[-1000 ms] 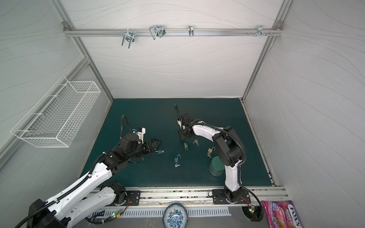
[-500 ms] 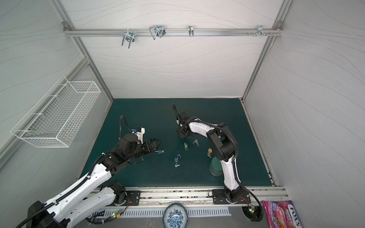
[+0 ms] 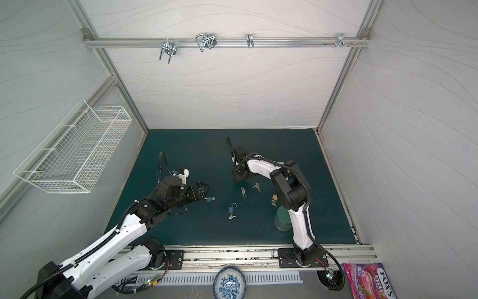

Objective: Lock with the key

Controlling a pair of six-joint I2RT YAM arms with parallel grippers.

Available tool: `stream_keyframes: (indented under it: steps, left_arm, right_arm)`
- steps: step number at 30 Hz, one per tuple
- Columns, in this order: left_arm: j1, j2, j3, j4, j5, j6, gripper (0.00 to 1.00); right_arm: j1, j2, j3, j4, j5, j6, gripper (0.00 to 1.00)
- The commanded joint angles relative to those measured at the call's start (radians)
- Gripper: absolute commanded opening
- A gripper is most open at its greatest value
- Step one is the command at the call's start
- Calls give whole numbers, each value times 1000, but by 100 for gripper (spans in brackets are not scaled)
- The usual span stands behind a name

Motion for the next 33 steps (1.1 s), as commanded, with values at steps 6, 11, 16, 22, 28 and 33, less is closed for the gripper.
stream_keyframes:
  steps: [6, 11, 16, 22, 28, 33]
  left_arm:
    - [5, 38, 108, -113, -82, 36, 99]
    - [1, 96, 177, -164, -66, 91, 99]
    - [-64, 181, 212, -191, -104, 118, 99]
    - [-214, 299, 240, -190, -170, 69, 99]
    - [-243, 298, 157, -94, -154, 35, 99]
    - [-196, 255, 115, -90, -110, 17, 99]
  right_arm:
    - [-11, -112, 27, -51, -9, -17, 48]
    - [-4, -269, -85, -10, -46, -7, 49]
    - [24, -465, -282, 33, -49, 48, 50]
    - [97, -691, -516, 40, 9, 160, 52]
    - [239, -817, -628, -18, 182, 443, 49]
    - [405, -807, -655, -27, 280, 635, 49]
